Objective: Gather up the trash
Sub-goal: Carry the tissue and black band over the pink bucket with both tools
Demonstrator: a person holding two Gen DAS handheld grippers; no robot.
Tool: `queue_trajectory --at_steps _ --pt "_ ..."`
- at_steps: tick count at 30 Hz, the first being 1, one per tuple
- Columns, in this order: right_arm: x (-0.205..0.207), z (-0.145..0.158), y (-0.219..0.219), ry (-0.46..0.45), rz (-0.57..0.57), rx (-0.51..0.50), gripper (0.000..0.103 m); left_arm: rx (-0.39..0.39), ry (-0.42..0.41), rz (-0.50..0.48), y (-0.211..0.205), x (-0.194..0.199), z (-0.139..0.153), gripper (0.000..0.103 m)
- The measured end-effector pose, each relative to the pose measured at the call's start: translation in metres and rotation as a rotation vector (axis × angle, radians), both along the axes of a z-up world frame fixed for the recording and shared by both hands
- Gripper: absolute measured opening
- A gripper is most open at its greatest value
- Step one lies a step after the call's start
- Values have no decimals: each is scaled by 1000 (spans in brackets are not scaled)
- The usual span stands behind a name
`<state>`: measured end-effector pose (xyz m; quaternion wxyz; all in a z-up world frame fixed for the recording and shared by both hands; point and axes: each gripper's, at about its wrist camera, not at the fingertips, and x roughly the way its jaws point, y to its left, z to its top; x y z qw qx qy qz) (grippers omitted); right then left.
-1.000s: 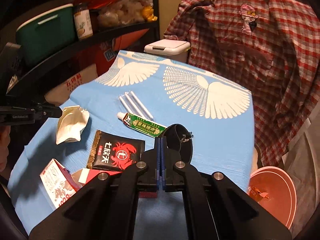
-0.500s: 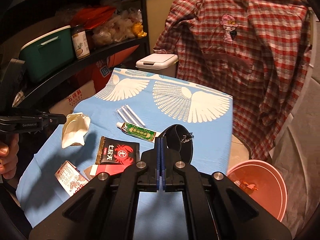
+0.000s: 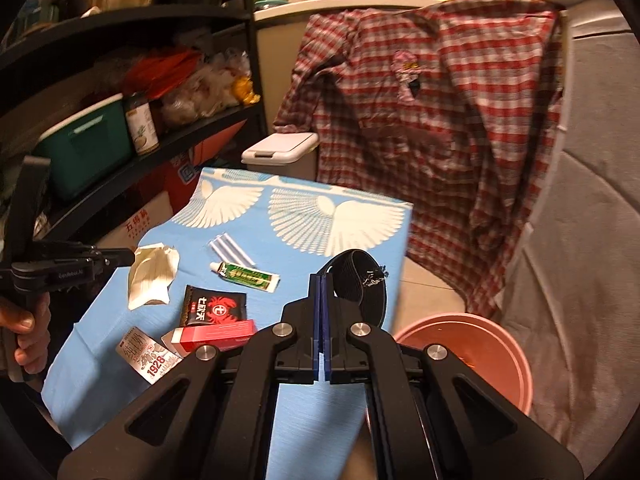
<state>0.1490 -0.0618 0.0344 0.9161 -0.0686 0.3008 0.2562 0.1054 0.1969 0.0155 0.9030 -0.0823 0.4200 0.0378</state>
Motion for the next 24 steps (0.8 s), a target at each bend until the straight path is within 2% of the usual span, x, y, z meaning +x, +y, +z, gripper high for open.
queue_trajectory --at_steps 7,17,24 --pt "-2 6 -34 -11 -49 -34 1 -3 -22 -35 -23 3 9 0" --pt "3 -15 -77 32 -145 11 1 6 -37 -91 -60 9 16 0" --pt "6 -28 -93 58 -183 1 1 4 -39 -126 -85 17 17 0"
